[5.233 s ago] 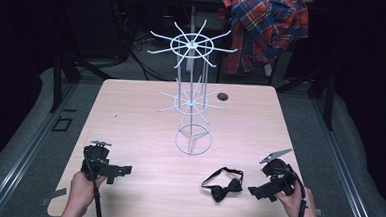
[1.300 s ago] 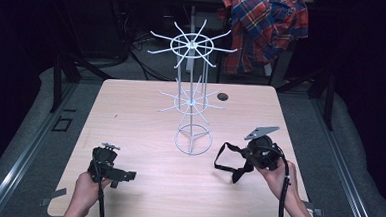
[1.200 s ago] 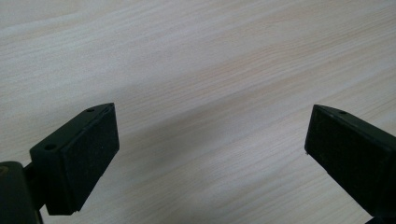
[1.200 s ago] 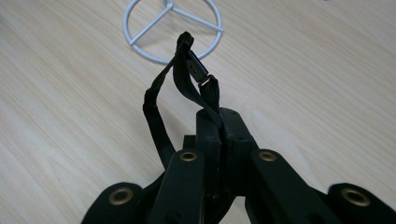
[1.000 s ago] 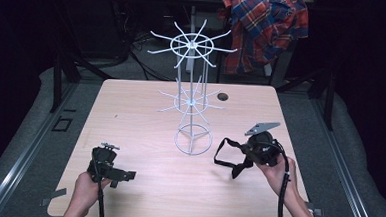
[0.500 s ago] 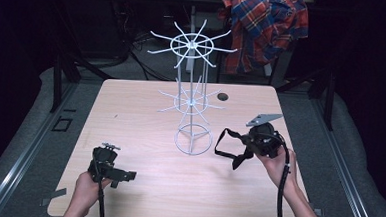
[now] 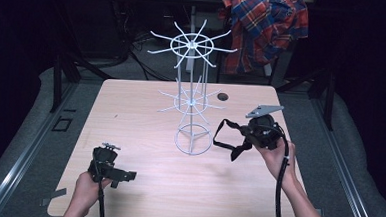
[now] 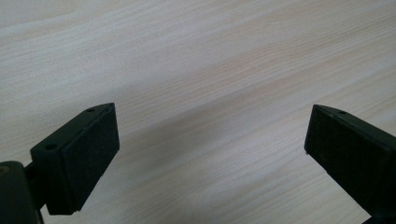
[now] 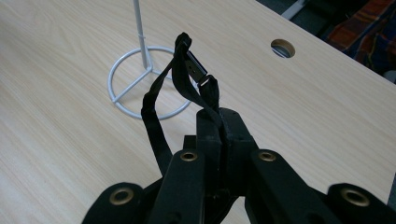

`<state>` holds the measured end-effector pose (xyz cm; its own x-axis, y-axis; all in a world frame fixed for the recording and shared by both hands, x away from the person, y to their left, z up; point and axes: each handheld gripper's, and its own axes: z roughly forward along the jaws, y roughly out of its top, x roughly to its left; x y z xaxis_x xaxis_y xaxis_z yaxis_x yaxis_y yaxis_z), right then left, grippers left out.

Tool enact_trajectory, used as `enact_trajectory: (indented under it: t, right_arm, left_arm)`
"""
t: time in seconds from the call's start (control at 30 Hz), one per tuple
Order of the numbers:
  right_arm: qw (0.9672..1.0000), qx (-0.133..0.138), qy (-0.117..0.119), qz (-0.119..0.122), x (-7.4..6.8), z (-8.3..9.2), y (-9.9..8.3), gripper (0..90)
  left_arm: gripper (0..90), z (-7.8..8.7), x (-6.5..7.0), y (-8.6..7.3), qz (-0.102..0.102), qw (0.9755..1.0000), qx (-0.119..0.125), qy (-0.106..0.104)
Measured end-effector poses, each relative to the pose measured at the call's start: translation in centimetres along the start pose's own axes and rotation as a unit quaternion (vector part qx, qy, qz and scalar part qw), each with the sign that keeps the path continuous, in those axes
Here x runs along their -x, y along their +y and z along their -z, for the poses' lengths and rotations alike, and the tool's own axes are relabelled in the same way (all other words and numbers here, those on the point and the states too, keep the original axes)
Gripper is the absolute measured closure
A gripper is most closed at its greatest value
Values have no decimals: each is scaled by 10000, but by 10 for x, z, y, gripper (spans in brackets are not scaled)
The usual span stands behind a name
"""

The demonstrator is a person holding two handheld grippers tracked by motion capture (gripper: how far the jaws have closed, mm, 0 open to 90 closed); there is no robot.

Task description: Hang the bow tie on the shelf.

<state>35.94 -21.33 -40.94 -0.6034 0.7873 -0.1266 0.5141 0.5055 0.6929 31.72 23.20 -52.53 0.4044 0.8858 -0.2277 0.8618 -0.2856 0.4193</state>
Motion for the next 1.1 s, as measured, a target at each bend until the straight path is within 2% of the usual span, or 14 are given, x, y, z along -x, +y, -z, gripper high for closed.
enact_trajectory:
  t: [0.27, 0.73, 1.1]
  right_arm:
    - [9999, 142, -21, 79, 0, 3, 12, 873]
    - [9991, 419, -77, -61, 9, 6, 30, 876]
    - [9988, 461, -145, -108, 13, 8, 39, 876]
  left_arm:
    - [33, 0, 0, 0, 2, 10000, 15, -3]
    - [33, 0, 0, 0, 0, 10000, 13, -9]
    - [33, 0, 0, 0, -24, 10000, -34, -17]
